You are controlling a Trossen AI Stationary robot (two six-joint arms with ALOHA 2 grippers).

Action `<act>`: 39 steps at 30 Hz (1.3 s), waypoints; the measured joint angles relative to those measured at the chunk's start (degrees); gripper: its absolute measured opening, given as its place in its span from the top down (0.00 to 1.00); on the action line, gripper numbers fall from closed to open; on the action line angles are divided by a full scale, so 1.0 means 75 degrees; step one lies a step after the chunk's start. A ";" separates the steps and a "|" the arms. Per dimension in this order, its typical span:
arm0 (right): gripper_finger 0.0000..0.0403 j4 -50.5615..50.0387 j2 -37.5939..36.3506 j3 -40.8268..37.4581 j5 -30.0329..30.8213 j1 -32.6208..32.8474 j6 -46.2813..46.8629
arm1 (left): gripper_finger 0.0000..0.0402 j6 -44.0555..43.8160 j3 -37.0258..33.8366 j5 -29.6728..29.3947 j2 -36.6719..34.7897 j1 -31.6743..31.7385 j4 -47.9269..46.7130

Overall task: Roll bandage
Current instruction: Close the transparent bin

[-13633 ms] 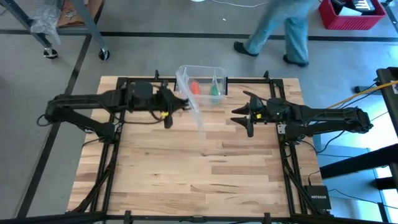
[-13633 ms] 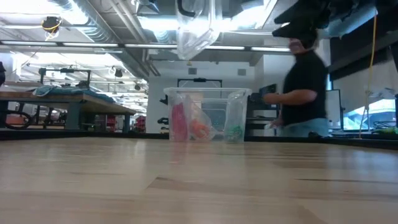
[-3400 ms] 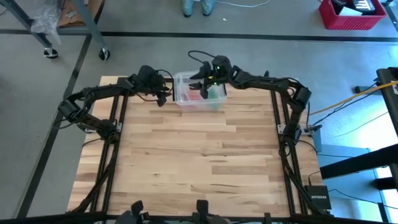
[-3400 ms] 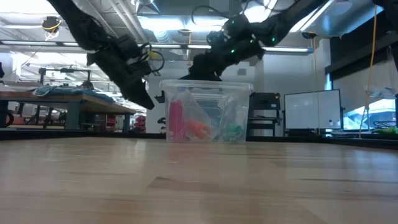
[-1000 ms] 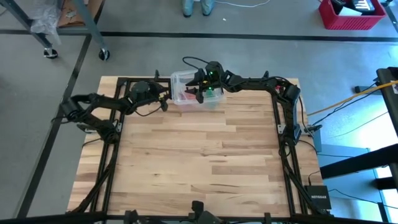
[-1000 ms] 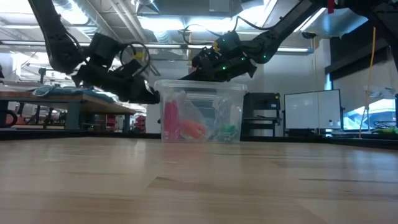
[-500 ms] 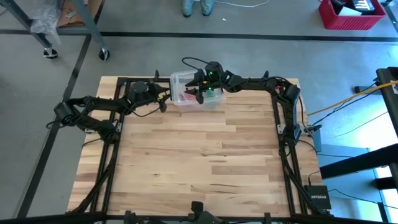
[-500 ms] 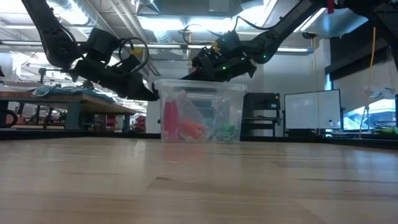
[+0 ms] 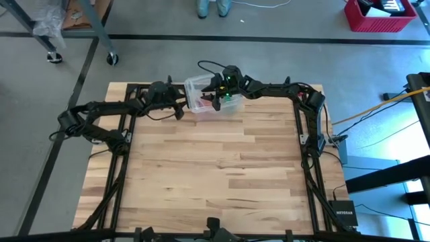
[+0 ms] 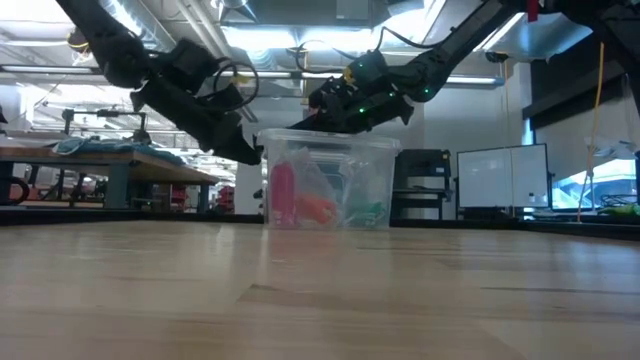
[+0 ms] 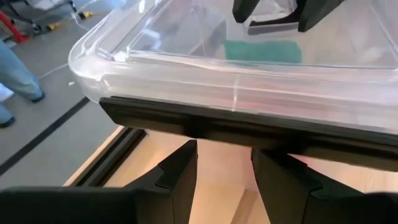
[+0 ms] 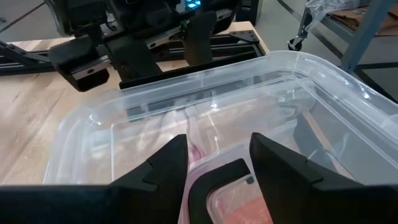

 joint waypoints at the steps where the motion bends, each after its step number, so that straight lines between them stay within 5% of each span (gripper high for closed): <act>1: 0.55 0.0003 0.0000 0.0000 0.0003 0.0000 -0.0001 | 0.64 0.0032 0.0085 -0.0027 -0.0030 -0.0004 -0.0230; 14: 0.55 0.0007 0.0006 0.0003 -0.0056 0.0017 -0.0056 | 0.64 0.0011 0.0979 -0.0246 -0.0768 -0.0010 -0.2703; 20: 0.55 -0.0206 -0.0037 0.0012 0.0832 0.0352 -0.0706 | 0.64 -0.0414 0.1139 -0.0304 -0.0654 -0.0009 -0.2686; 35: 0.55 -0.0048 -0.0003 0.0017 0.0577 0.0338 -0.0713 | 0.64 -0.0836 0.1216 0.0238 -0.0463 -0.0284 -0.0884; 39: 0.55 -0.0045 0.0000 0.0017 0.0570 0.0328 -0.0553 | 0.64 -0.0524 0.1502 -0.0027 -0.0573 -0.0375 -0.1526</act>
